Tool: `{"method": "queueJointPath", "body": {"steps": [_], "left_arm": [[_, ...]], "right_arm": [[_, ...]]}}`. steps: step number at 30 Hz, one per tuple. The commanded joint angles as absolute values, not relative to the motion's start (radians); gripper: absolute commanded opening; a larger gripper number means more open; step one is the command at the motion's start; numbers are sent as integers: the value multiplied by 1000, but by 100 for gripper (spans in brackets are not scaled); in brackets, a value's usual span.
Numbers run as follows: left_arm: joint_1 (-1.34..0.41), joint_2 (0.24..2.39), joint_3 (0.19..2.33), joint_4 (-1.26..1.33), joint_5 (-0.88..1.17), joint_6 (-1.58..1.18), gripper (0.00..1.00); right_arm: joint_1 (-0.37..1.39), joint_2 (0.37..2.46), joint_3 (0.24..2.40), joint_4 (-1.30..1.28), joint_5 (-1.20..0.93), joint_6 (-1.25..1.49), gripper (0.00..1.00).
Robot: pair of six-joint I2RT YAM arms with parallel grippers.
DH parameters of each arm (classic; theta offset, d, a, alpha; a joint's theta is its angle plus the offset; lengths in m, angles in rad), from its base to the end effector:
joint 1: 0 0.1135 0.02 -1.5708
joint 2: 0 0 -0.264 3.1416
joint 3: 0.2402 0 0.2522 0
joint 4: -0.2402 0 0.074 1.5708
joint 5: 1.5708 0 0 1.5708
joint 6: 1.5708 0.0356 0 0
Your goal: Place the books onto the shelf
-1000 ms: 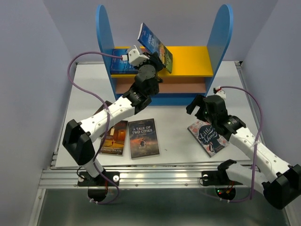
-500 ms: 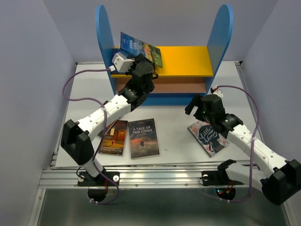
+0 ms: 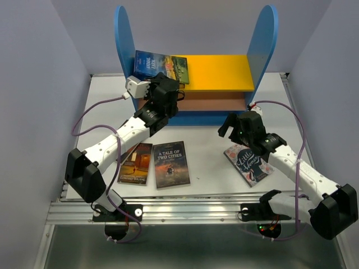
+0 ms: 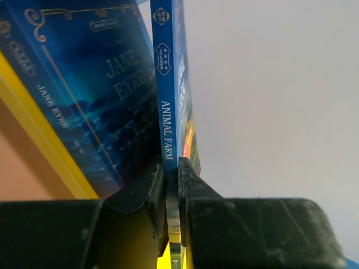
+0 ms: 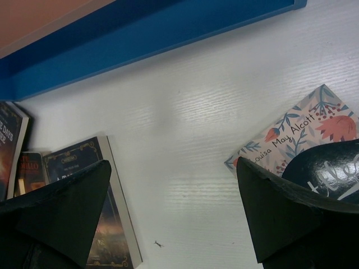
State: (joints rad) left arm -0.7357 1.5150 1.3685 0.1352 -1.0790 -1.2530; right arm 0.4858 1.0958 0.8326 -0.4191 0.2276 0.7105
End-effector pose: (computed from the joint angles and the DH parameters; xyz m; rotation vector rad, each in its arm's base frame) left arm 0.2784 -0.2097 0.3997 -1.1546 1.1368 -0.7008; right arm 0.2122 0.1030 0.2739 0.3753 2.2303 0.3920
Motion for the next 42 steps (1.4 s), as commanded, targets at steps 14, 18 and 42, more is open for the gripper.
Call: {"method": "queueJointPath", "body": {"steps": [14,18,42], "left_arm": [[-661,1474,1394,-54,-1060,-1465,0],[-650,1480,1413,-92,-1039,-1496,0],[-646,1447,1410,-212,-934,-1600,55]], "right_arm": [[491,1114,894,-394,190,689,100],[491,1124,897,-394,187,690,100],[491,1164,913,-374,141,676,100]]}}
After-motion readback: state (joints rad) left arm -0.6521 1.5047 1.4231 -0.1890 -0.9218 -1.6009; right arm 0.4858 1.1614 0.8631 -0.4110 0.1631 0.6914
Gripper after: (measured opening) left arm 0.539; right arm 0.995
